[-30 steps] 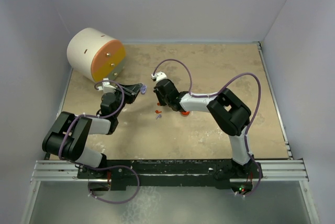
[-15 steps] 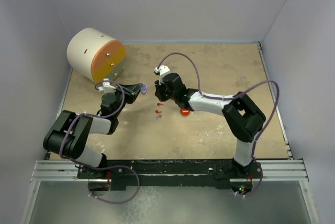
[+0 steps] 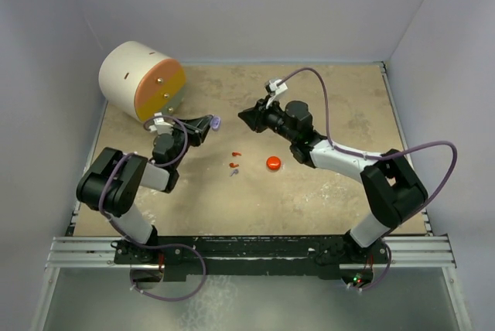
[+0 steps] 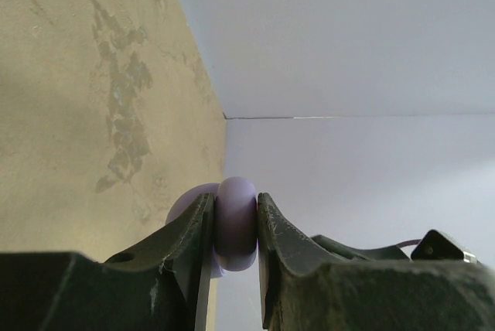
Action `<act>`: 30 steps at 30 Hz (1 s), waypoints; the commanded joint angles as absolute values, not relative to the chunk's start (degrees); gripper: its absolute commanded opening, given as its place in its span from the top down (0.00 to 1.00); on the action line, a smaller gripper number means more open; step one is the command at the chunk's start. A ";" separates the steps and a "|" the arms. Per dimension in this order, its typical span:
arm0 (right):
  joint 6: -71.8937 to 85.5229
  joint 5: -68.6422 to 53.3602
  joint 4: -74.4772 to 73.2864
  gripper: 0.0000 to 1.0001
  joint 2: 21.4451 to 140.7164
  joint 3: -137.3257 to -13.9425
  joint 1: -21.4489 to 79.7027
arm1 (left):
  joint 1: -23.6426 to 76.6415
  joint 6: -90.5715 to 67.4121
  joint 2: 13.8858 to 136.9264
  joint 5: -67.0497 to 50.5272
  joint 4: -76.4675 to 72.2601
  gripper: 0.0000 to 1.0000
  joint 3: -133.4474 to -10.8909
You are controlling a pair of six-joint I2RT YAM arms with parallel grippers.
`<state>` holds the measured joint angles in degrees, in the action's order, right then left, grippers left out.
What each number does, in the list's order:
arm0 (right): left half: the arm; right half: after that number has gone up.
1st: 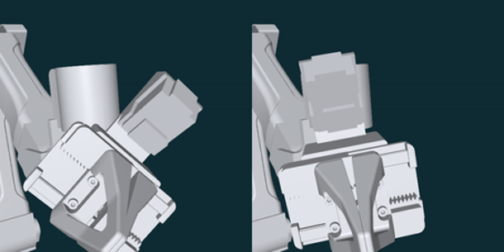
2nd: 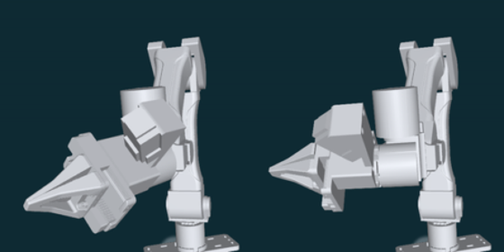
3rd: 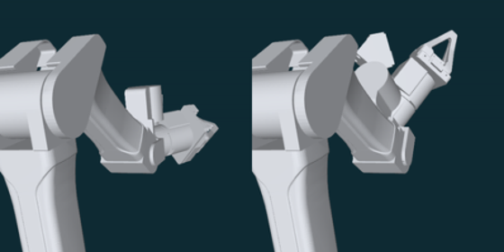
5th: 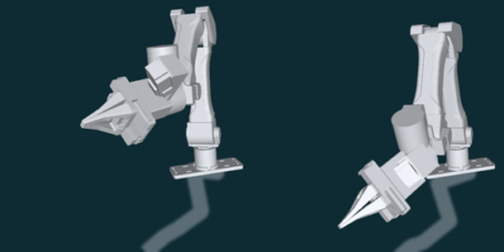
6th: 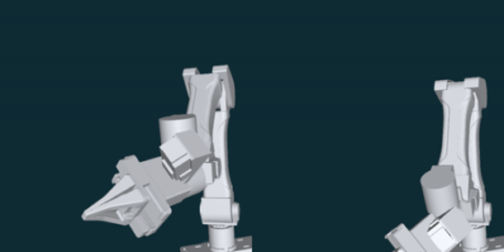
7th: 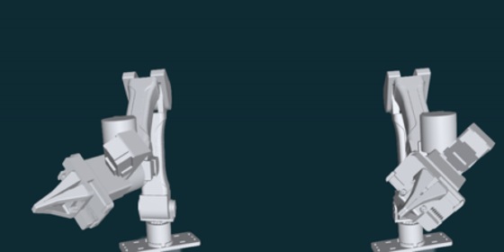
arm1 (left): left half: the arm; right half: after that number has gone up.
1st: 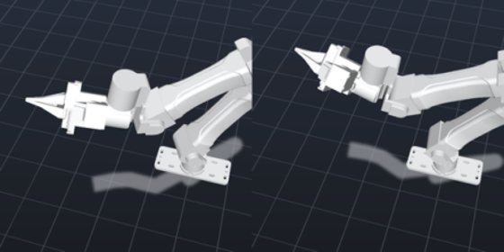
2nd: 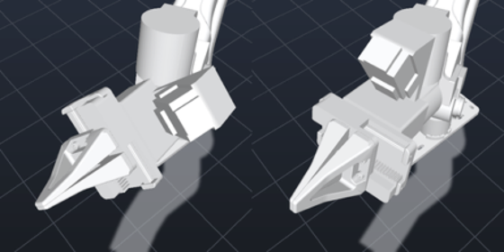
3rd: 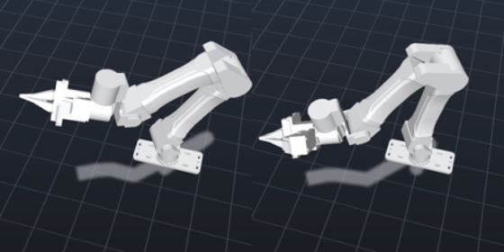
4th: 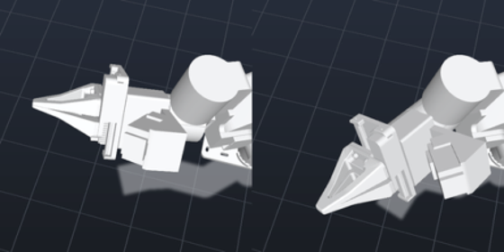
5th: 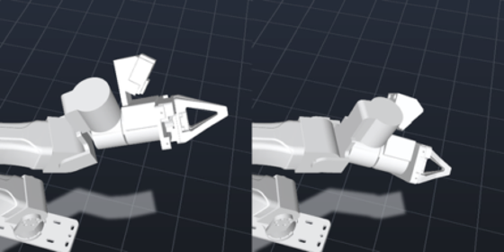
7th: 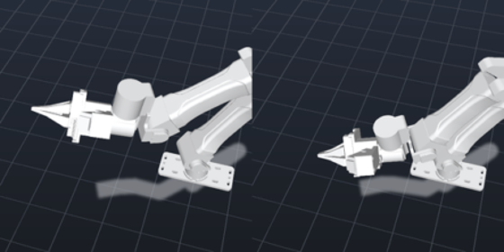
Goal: Insert the wireless bluetooth earbuds into the charging case
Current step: Pick up the earbud from the center of the board, then place the earbud in the charging case.
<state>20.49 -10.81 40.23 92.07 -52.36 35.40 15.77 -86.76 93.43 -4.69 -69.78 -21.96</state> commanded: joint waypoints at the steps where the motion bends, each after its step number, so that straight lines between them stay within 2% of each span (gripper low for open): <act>1: 25.44 -18.95 54.38 1.00 90.67 -51.06 35.71 | 16.13 -92.90 98.71 -5.24 -84.24 1.00 -25.22; 9: 32.03 -26.46 67.41 1.00 93.86 -49.22 34.95 | 17.48 -98.21 104.67 -5.11 -93.15 1.00 -27.28; 18: 37.55 -29.61 81.54 1.00 98.87 -47.34 34.41 | 19.07 -97.07 100.90 -3.69 -88.53 1.00 -27.69; 30: 43.32 -29.93 87.98 1.00 104.43 -50.12 34.37 | 21.10 -91.61 95.96 -2.04 -79.21 1.00 -28.65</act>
<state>40.53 -28.60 81.21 103.83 -47.35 34.54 20.36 -94.72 98.76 -3.09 -80.34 -26.92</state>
